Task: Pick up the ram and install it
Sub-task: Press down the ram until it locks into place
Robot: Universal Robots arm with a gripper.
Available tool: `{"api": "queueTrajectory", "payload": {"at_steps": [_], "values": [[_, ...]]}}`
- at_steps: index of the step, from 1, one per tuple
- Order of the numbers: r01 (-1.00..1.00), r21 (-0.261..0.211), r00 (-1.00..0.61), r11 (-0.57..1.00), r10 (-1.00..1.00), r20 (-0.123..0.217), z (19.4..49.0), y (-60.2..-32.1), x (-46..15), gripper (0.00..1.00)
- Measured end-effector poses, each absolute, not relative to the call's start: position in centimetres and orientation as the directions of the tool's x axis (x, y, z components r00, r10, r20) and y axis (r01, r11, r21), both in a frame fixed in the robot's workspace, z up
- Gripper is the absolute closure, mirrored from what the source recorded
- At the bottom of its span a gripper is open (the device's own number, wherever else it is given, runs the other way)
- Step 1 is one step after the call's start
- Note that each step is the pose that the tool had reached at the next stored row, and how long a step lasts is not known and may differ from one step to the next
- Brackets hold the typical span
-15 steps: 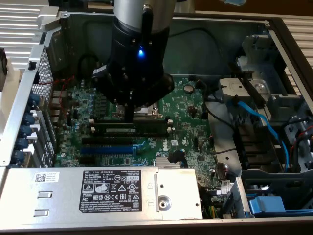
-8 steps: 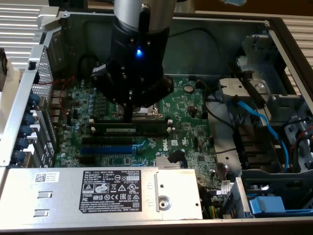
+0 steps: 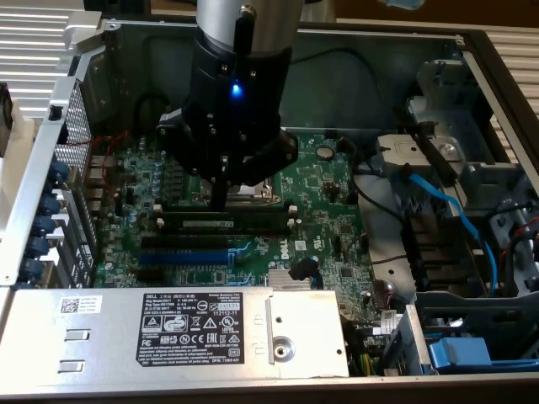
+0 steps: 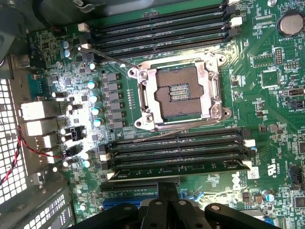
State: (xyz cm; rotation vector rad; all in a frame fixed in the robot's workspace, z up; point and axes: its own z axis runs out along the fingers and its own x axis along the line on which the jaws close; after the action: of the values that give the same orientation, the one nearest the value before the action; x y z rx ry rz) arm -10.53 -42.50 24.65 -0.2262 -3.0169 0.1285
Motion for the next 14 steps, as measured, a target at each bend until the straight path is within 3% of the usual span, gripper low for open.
{"api": "queueTrajectory", "payload": {"at_steps": [14], "values": [[0.144, -0.093, -0.982, 0.985, 0.153, 0.106, 24.65, -42.45, -10.33, 0.90]]}}
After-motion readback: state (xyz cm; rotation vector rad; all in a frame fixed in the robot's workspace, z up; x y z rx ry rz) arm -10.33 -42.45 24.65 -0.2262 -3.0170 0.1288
